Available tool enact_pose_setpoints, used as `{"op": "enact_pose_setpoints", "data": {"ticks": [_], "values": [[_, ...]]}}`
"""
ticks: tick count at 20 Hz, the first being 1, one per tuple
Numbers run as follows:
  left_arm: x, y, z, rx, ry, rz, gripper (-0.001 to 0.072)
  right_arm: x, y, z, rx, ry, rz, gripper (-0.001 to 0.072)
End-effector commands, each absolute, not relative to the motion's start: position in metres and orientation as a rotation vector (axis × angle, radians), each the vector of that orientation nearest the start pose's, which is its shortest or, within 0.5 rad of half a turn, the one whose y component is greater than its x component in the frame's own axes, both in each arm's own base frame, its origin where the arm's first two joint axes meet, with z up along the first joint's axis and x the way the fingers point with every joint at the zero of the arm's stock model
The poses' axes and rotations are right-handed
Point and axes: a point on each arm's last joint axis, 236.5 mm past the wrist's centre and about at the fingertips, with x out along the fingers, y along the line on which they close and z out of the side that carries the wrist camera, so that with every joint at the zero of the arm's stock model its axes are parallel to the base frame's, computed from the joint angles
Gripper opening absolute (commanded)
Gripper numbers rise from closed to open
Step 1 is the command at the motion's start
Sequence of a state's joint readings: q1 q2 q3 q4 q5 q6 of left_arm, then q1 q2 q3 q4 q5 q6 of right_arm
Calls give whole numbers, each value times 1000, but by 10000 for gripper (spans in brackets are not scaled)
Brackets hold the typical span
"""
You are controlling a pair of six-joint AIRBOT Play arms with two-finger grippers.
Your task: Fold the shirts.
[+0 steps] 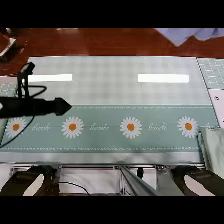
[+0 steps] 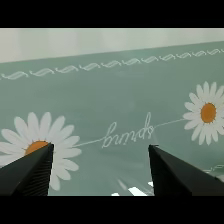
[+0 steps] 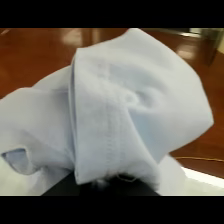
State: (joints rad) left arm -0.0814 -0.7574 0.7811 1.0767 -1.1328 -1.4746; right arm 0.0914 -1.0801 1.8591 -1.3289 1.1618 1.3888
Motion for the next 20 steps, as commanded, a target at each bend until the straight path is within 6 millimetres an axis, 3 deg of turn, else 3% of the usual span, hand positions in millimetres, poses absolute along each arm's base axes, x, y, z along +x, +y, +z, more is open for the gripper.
{"op": "enact_pose_setpoints", "data": {"ticks": [1, 4, 8, 11, 13, 16, 17, 18, 20], "values": [[245, -142, 55, -387, 1043, -457, 701, 328, 131, 356, -98, 547, 471, 29], [239, -150, 51, -369, 1057, -486, 701, 301, 181, 272, -125, 809, 609, 29], [245, -149, 54, -349, 1023, -491, 701, 273, 243, 127, -82, 1087, 662, 29], [245, -149, 54, -349, 1027, -492, 701, 264, 288, 53, 27, 1194, 678, 29], [245, -149, 52, -349, 1032, -491, 701, 265, 316, 25, 76, 1245, 700, 29], [246, -149, 44, -353, 1062, -485, 701, 267, 340, -7, 182, 1324, 694, 56], [245, -150, 40, -354, 1084, -485, 701, 261, 347, -7, 213, 1360, 713, 296], [243, -150, 34, -356, 1113, -485, 701, 253, 352, 1, 179, 1366, 781, 608], [237, -151, 19, -355, 1178, -485, 701, 255, 334, 29, 57, 1359, 840, 632]]}}
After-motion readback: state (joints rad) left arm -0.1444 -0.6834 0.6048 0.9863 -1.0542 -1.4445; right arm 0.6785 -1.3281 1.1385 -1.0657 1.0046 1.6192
